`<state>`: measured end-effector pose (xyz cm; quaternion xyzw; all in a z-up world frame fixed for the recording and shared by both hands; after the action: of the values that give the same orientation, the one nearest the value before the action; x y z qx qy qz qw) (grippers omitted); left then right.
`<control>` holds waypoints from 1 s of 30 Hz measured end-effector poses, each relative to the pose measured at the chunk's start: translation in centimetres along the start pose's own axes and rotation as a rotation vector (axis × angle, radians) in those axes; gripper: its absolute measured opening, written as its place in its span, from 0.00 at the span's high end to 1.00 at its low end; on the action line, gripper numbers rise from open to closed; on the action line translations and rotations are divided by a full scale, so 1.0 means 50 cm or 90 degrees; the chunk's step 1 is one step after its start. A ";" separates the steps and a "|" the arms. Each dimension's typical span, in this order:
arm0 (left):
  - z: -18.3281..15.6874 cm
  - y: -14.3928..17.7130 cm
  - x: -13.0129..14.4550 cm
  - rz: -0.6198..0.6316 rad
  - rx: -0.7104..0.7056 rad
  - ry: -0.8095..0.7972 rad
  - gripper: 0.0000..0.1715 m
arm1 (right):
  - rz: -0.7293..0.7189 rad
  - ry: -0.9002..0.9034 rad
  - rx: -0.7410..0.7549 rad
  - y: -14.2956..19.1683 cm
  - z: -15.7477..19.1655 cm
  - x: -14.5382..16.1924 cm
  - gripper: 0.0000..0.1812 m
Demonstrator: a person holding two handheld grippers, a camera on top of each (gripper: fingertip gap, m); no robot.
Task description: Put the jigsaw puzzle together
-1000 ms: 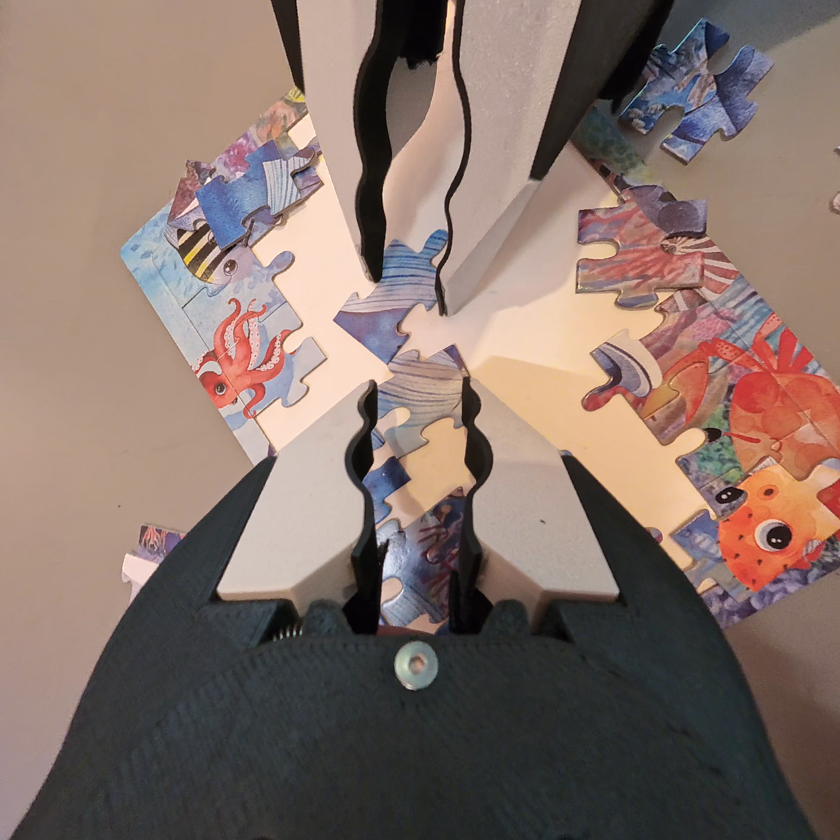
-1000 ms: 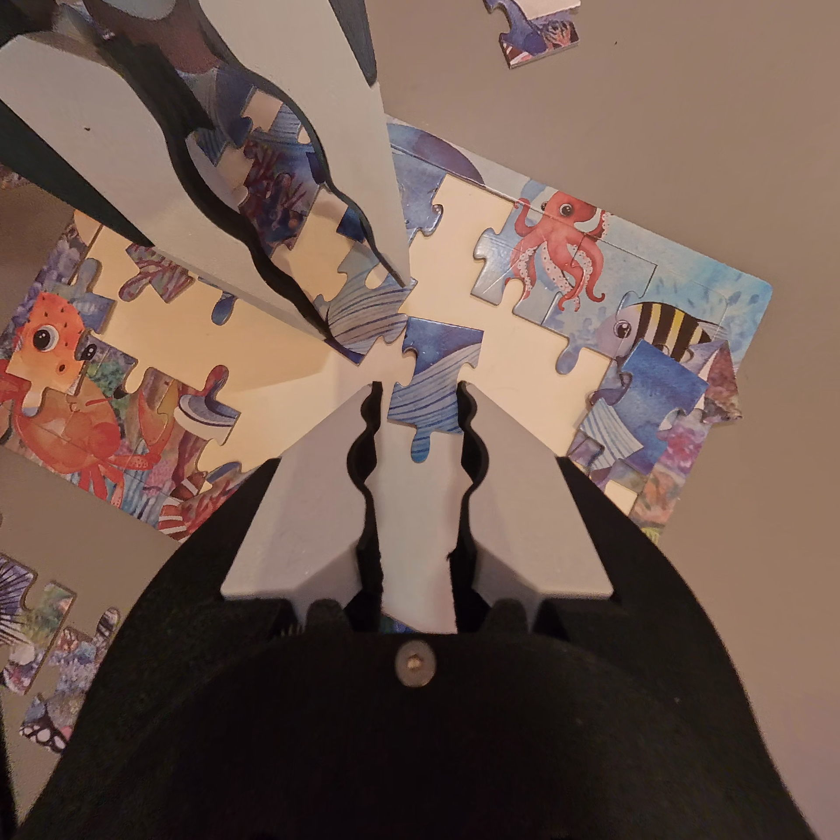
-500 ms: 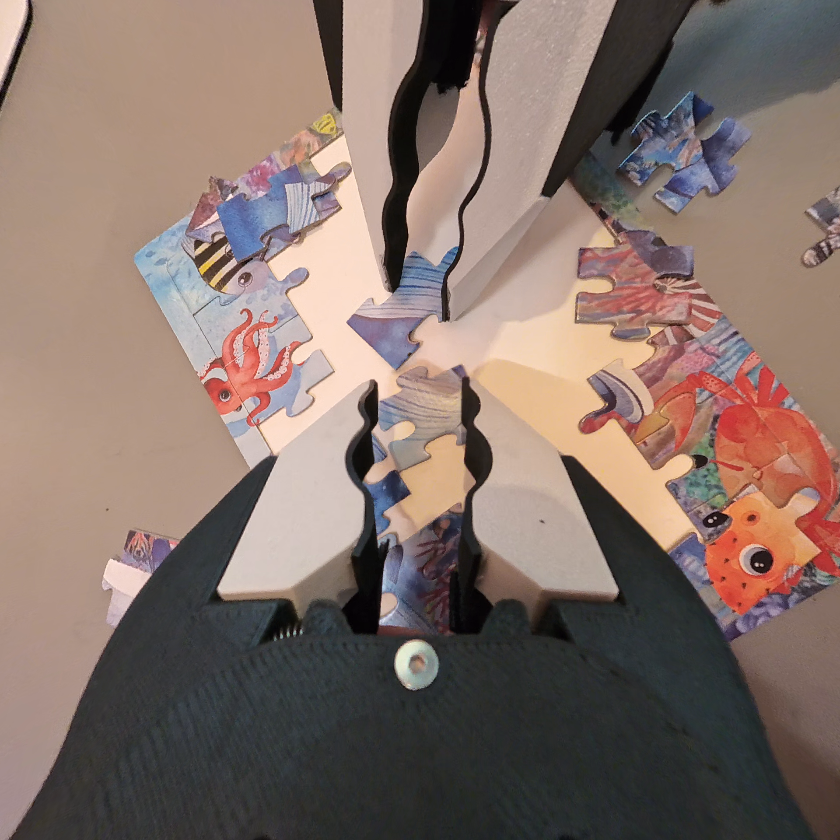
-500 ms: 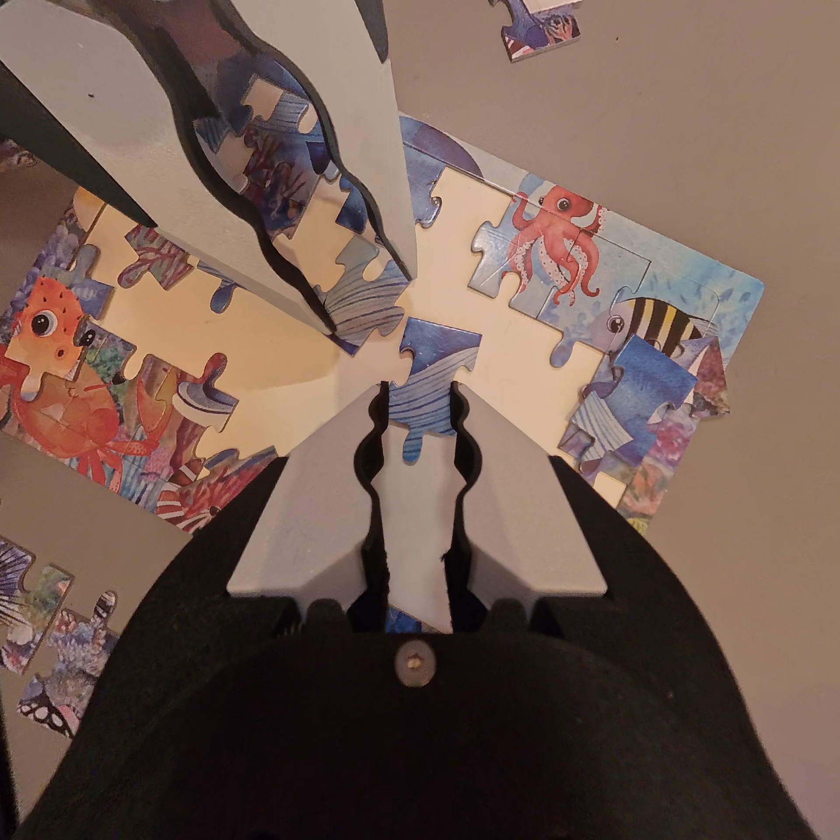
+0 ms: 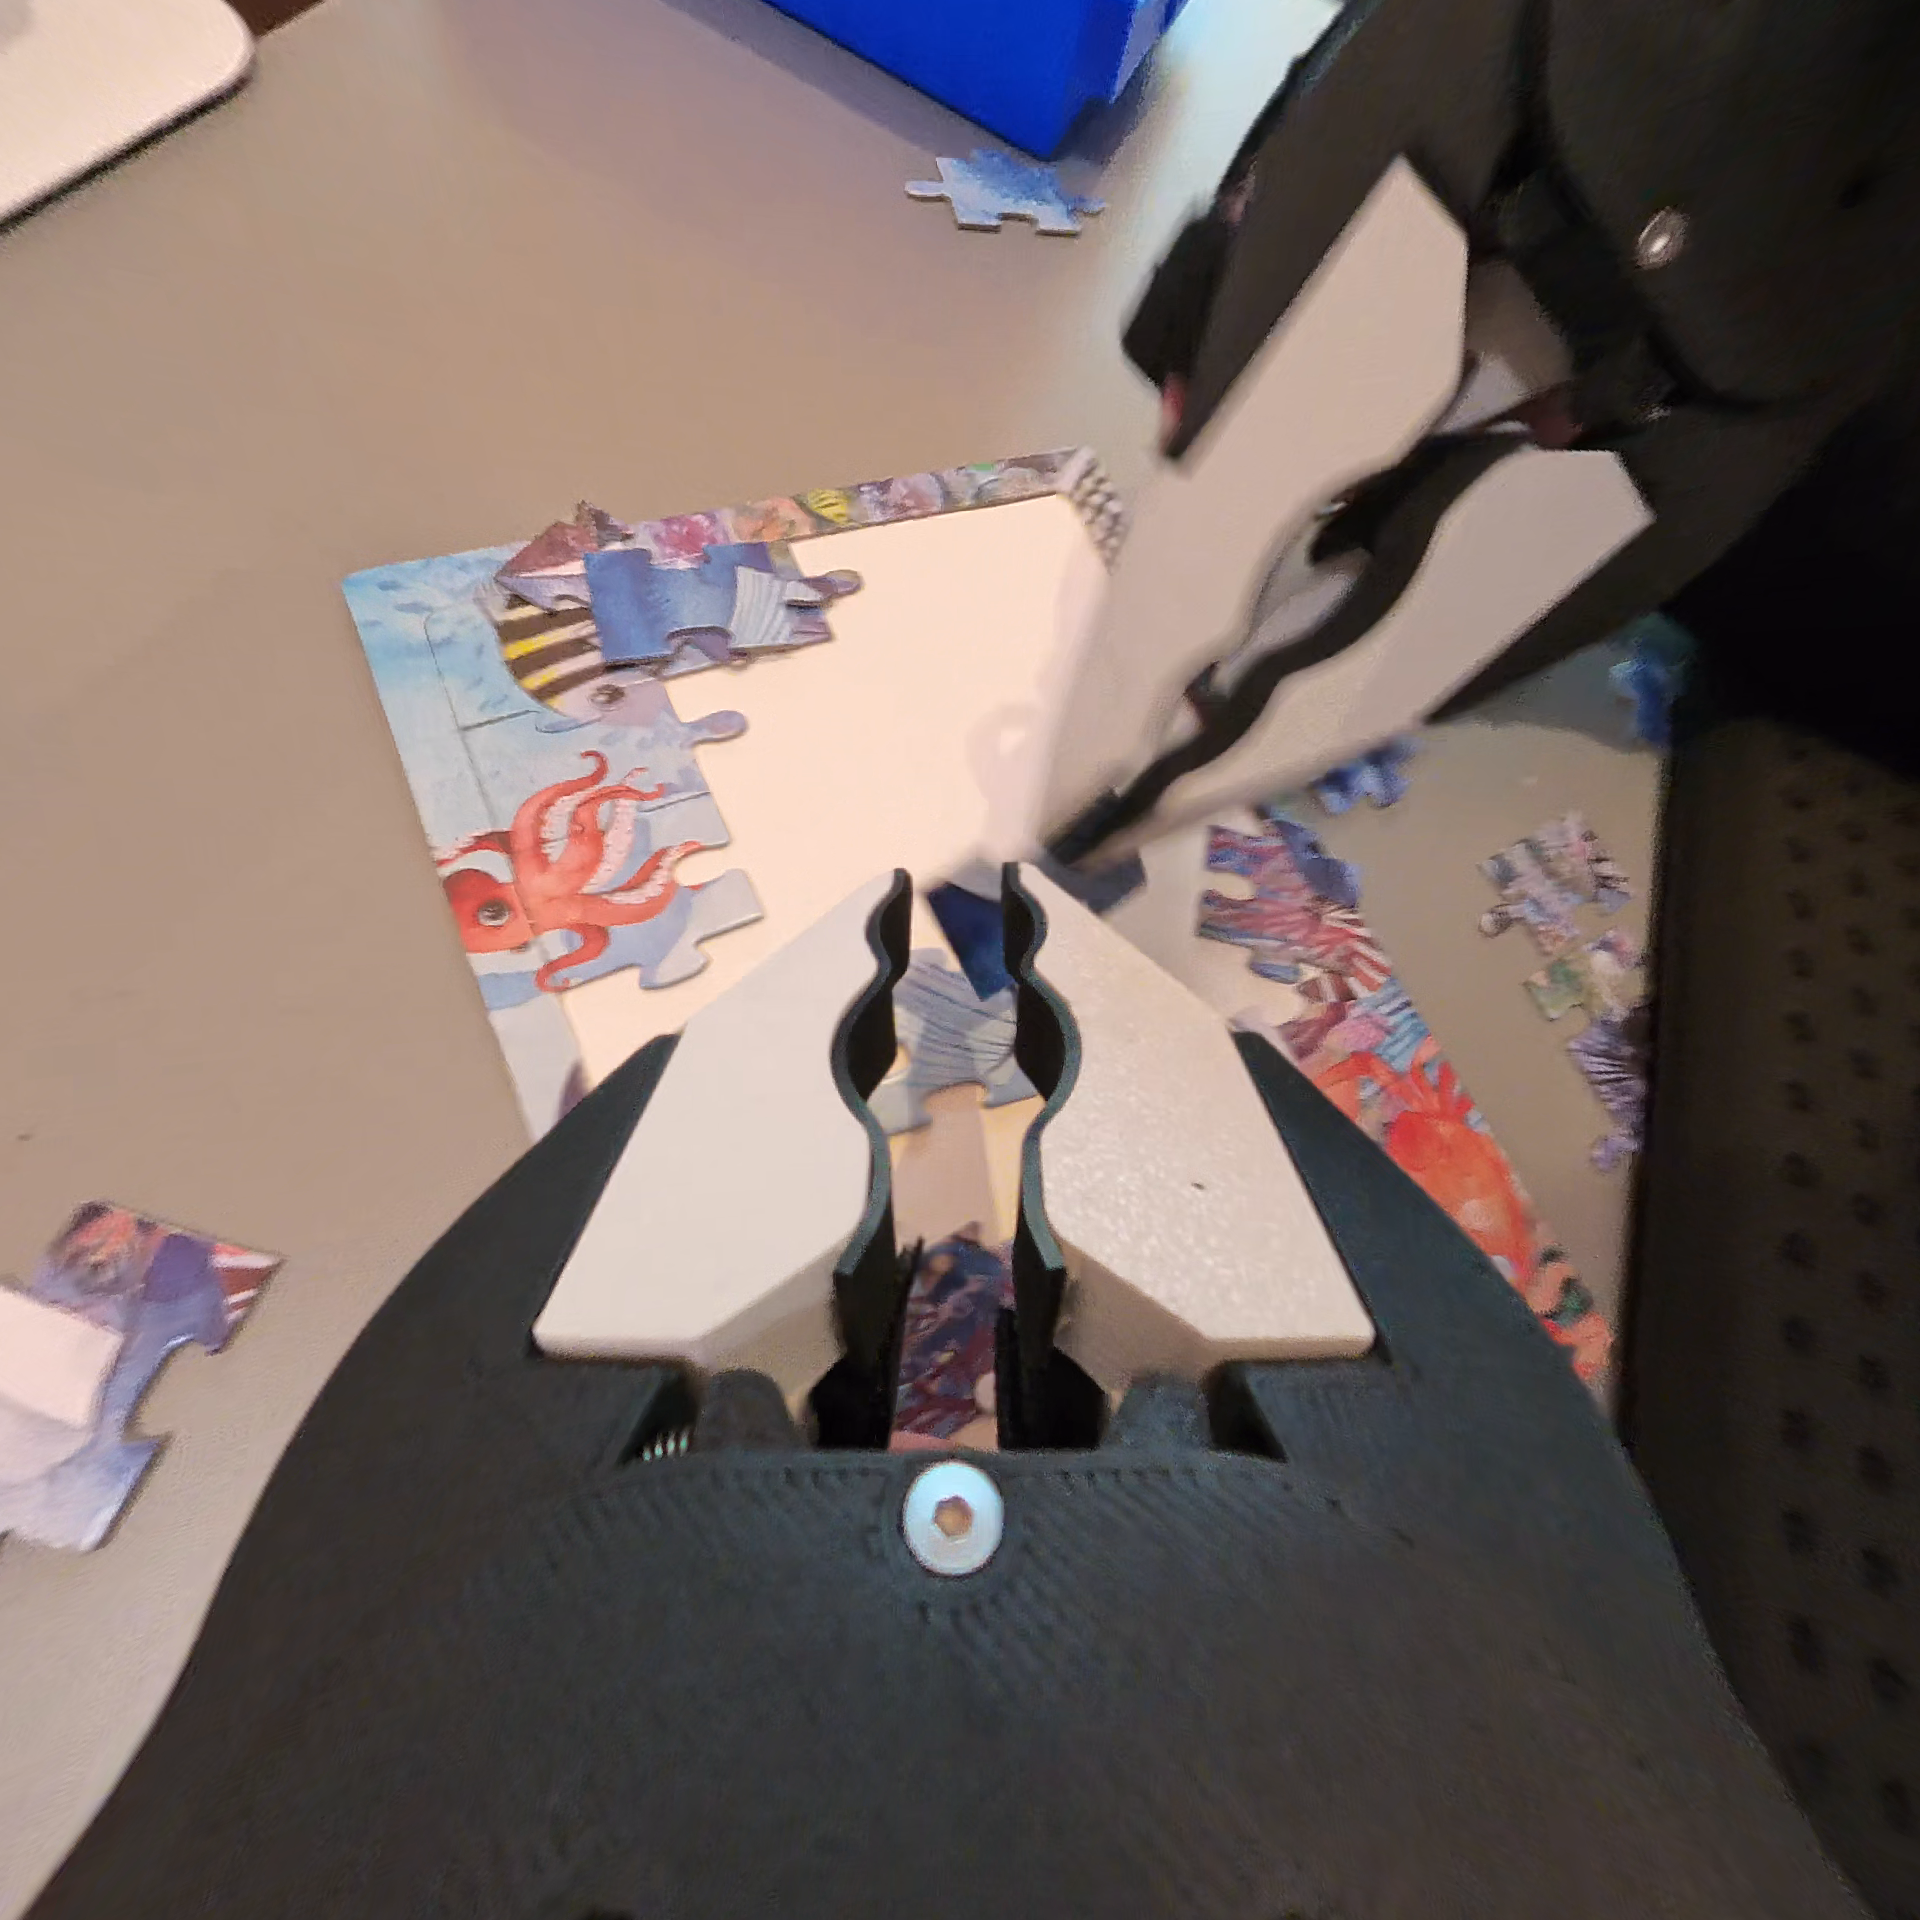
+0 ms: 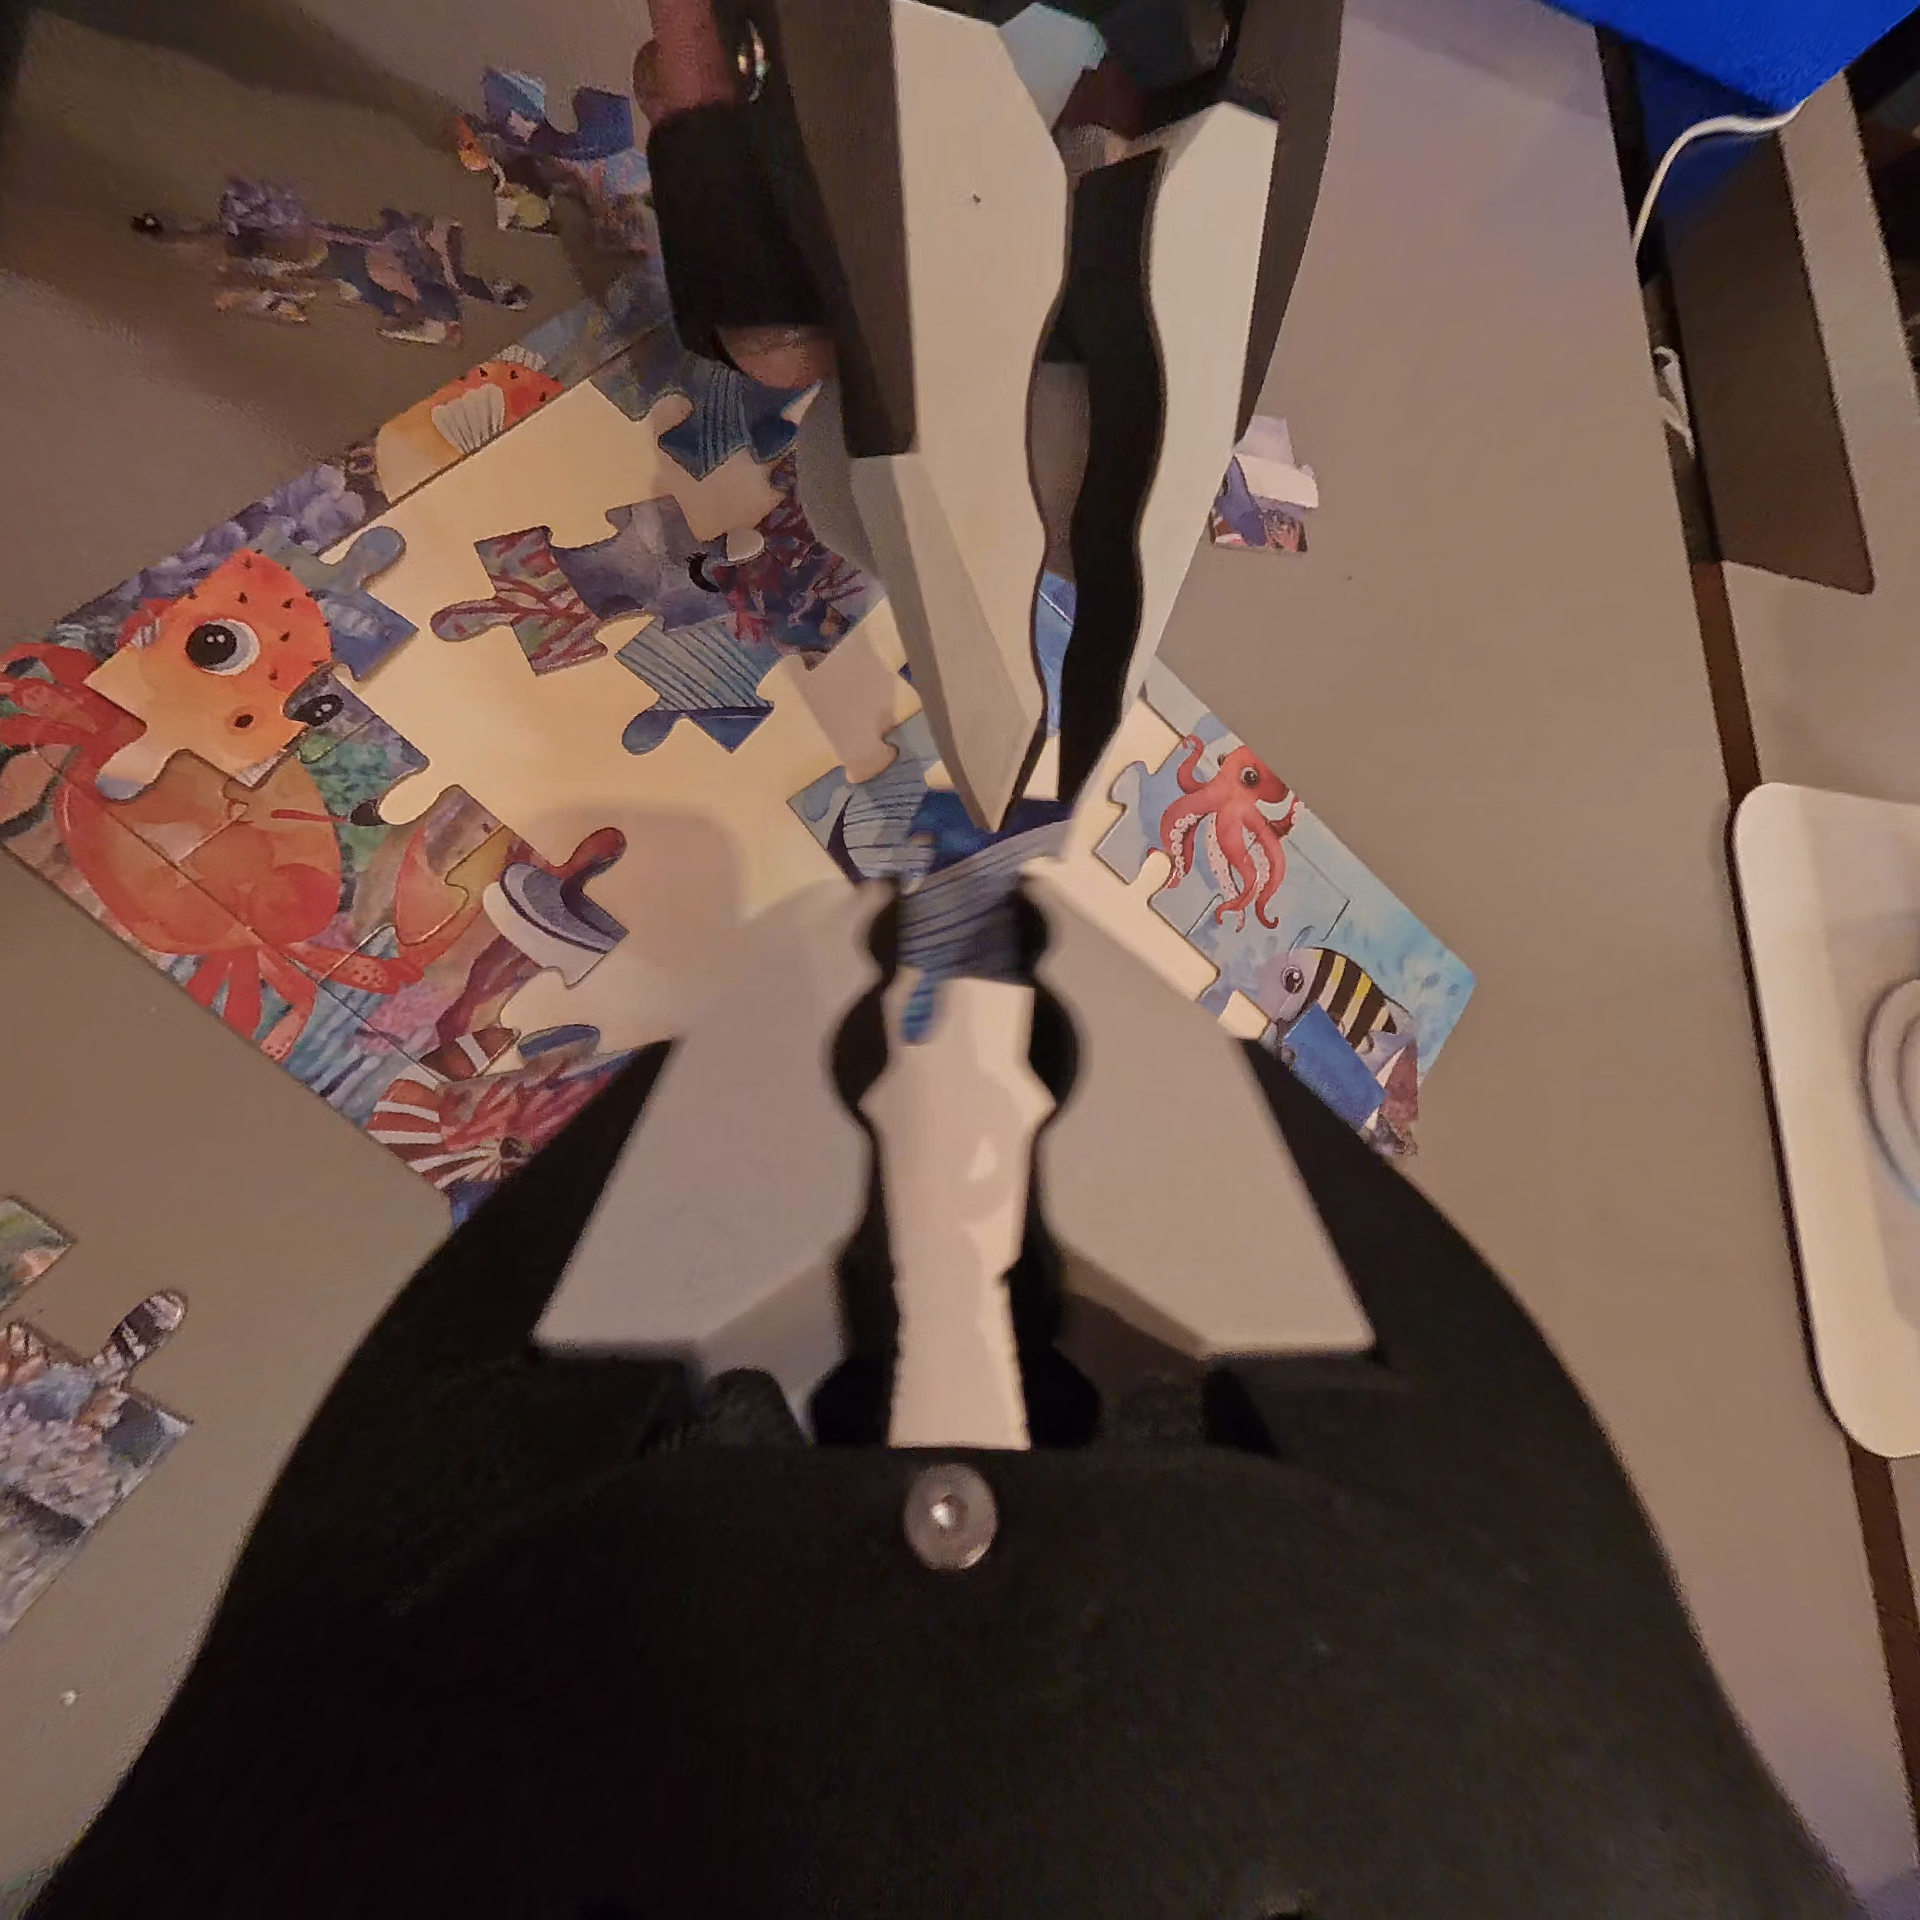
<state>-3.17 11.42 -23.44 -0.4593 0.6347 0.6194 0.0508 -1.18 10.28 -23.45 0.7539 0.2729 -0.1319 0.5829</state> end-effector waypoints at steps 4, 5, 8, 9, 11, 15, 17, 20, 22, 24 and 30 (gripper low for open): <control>-0.002 0.007 -0.004 -0.018 0.040 0.034 0.98 | -0.010 0.036 0.012 0.010 0.006 -0.007 1.00; 0.002 0.005 -0.001 -0.013 0.035 0.035 1.00 | -0.005 0.032 0.008 0.006 0.007 -0.004 1.00; 0.016 0.002 0.012 0.007 0.008 0.027 0.99 | 0.010 0.011 -0.013 -0.005 0.007 0.009 1.00; 0.022 0.003 0.017 0.017 -0.009 0.025 0.99 | 0.004 0.007 -0.029 -0.003 0.013 0.007 0.99; 0.028 0.007 0.024 0.032 -0.029 0.014 0.98 | -0.005 -0.017 -0.082 0.001 0.029 0.005 0.90; 0.030 0.013 0.035 0.056 -0.057 -0.012 0.98 | 0.008 -0.026 -0.178 0.002 0.069 0.016 0.79; 0.024 0.012 0.036 0.056 -0.048 -0.017 0.98 | 0.023 -0.026 -0.219 -0.004 0.091 0.021 0.75; 0.021 0.007 0.041 0.068 -0.048 -0.027 0.98 | 0.059 -0.021 -0.253 -0.022 0.117 0.031 0.71; 0.021 0.007 0.042 0.071 -0.056 -0.033 0.98 | 0.091 -0.012 -0.252 -0.036 0.124 0.044 0.72; 0.020 0.011 0.040 0.069 -0.059 -0.038 0.98 | 0.091 -0.010 -0.249 -0.038 0.124 0.041 0.76; 0.015 0.017 0.043 0.067 -0.052 -0.042 0.96 | 0.084 -0.025 -0.222 -0.041 0.104 0.038 0.76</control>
<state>-5.35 10.75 -24.34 -0.4064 0.6301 0.6614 0.0204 -0.16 6.18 -27.58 0.6549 0.2301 -0.0586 0.7175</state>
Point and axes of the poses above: each gripper's, where its closed fingertips meet, y back along the fingers, x out of its underside, z = x × y across the jaws, the point moved 1 cm from there along y, back along the fingers, and after that the axes turned 11 degrees about z, right-handed, at the moved point
